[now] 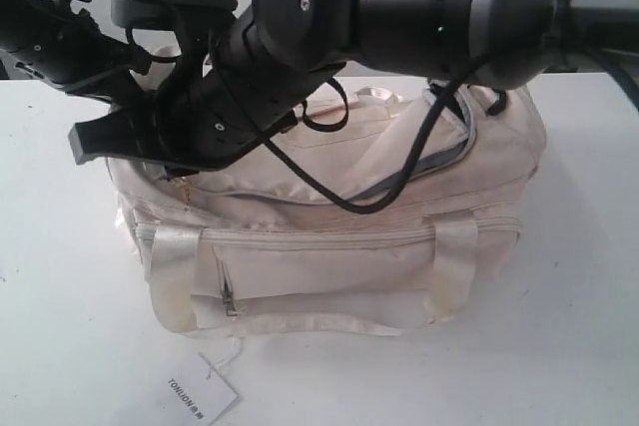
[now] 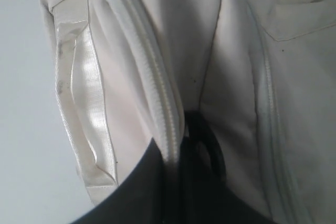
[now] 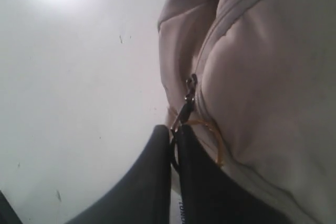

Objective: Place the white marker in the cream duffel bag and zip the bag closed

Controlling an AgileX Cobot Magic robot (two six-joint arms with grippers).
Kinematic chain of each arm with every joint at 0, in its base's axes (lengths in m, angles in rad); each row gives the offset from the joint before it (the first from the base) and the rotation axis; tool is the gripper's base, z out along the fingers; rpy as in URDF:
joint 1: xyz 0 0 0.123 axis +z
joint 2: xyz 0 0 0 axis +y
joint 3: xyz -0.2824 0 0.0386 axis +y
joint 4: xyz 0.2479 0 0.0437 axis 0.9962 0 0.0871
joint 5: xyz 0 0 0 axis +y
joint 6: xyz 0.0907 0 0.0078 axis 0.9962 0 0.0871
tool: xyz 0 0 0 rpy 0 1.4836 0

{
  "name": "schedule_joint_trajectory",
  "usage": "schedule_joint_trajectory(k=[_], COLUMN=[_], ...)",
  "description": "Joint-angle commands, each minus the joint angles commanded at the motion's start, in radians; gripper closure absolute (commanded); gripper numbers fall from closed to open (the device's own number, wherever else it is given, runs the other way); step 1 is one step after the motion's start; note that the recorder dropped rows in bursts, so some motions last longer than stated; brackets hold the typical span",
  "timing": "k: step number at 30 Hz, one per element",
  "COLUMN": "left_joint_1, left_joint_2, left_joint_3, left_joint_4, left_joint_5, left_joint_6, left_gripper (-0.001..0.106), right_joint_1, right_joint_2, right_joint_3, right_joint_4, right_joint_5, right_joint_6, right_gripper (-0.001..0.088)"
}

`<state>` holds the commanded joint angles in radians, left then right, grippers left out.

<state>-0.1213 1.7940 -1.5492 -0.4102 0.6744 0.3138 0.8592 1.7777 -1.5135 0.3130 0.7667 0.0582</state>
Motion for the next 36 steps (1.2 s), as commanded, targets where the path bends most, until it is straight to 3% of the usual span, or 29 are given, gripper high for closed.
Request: schedule_joint_trajectory(k=[11,19,36], left_joint_1=[0.000,0.000,0.000], left_joint_2=[0.000,0.000,0.000], left_joint_3=[0.000,0.000,0.000], left_joint_4=[0.000,0.016,0.059], left_joint_5=[-0.002,-0.004,-0.008], left_joint_6=[0.000,0.000,0.000], left_gripper=[0.105,0.105,0.105], right_joint_1=[0.000,-0.002,-0.004], right_joint_2=[0.069,0.068,-0.090], right_joint_3=[0.041,0.039,0.039], right_joint_4=[-0.007,-0.095,-0.278], right_joint_5=[0.094,0.186,0.185], right_joint_6=[0.000,0.002,0.085], right_gripper=[0.0868,0.0868,0.0868])
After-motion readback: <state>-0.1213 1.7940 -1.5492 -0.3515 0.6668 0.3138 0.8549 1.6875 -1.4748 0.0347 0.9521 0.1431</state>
